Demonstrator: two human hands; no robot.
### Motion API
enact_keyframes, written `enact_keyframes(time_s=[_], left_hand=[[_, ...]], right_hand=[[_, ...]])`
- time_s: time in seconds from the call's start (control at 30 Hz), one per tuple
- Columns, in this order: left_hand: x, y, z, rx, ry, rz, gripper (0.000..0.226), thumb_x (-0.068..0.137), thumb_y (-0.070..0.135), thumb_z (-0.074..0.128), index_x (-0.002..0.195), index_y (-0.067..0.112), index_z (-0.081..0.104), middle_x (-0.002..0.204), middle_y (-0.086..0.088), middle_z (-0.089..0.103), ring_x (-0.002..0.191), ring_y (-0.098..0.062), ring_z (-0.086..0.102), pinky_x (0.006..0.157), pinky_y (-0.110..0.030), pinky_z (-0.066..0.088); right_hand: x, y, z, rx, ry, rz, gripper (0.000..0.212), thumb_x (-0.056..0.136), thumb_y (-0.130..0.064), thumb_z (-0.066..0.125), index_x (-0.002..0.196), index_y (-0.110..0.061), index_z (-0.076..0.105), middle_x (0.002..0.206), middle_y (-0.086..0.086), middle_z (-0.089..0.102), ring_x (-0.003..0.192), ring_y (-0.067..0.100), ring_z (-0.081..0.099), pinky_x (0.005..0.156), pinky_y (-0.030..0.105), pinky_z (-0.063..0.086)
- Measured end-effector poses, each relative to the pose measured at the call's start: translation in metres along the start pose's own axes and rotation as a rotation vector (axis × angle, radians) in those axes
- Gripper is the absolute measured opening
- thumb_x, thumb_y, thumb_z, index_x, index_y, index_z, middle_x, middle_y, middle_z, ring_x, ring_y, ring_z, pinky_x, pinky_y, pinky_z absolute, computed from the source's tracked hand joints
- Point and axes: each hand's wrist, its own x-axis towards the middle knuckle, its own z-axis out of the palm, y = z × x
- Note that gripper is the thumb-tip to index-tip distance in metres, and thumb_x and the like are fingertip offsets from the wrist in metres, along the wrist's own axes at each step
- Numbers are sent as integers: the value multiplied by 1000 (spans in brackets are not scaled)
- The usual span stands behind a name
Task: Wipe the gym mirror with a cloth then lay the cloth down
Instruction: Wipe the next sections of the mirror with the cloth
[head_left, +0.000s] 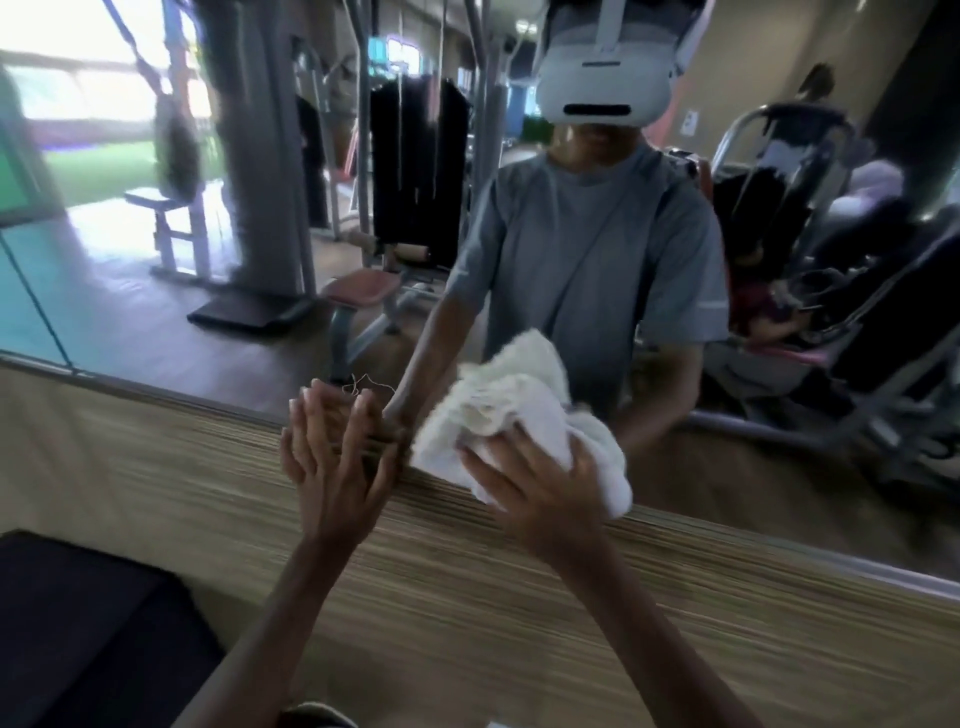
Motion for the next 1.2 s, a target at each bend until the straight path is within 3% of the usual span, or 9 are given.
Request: enact_keyframes(time_s=[0.07,0.27,0.43,0.57,0.63,0.8,0.9,1.03,1.2], left_hand=[[0,-14,-8,5,2,-17,61,102,57,31,158,35,20,162,-24,15,152,-39,13,116,-59,19],[17,-38,-23,-29,10,-55,61,96,43,46,149,15,34,153,-23,29,140,-42,30,107,-59,30],[30,-78,-44,-55,-91,-213,65,95,48,44,152,21,26,157,-25,25,139,-44,33,107,-59,30],[32,-126,-61,-117,-147,-484,82,92,63,36,155,13,22,161,-23,20,147,-41,24,112,-61,24],[46,-147,-68,-130,-150,-574,87,90,65,36,156,9,23,162,-18,18,150,-35,17,114,-59,20],[88,-195,-84,-100,-213,-767,77,99,35,52,158,5,13,167,-13,6,153,-28,4,121,-54,9],[99,-229,-97,-44,-292,-745,80,101,43,47,160,6,7,167,-9,0,154,-24,-3,120,-51,5],[95,-272,-113,36,-380,-643,77,103,54,35,161,14,3,169,-3,-7,155,-20,-9,120,-52,0],[93,-316,-129,195,-398,-408,72,101,46,36,160,11,14,169,-7,2,156,-23,4,118,-49,-3]], right_hand=[[-11,22,-10,43,21,80,41,99,-42,46,140,-33,47,163,-7,21,147,18,22,103,53,25],[101,5,-10,-21,195,534,47,89,-42,51,135,-34,49,148,2,38,135,24,32,97,48,25],[123,-75,21,-4,35,176,49,94,-36,52,143,-30,53,150,-3,46,136,18,39,92,45,34],[97,-65,16,75,-54,-109,55,86,-37,66,138,-26,58,145,-2,53,134,20,42,88,45,40],[118,-54,10,53,-6,-28,57,83,-42,64,136,-26,55,149,0,42,130,22,42,91,48,36],[232,-121,27,49,102,404,59,86,-41,52,144,-30,49,154,3,31,136,23,32,94,50,28],[257,-181,58,28,8,169,55,94,-35,51,149,-29,44,158,1,36,142,20,32,99,49,29],[228,-203,72,73,-125,-226,44,92,-27,56,136,-22,60,146,2,53,138,22,42,97,45,37],[247,-159,50,57,-78,-138,65,78,-41,61,141,-28,52,151,2,44,135,23,40,94,49,35]])
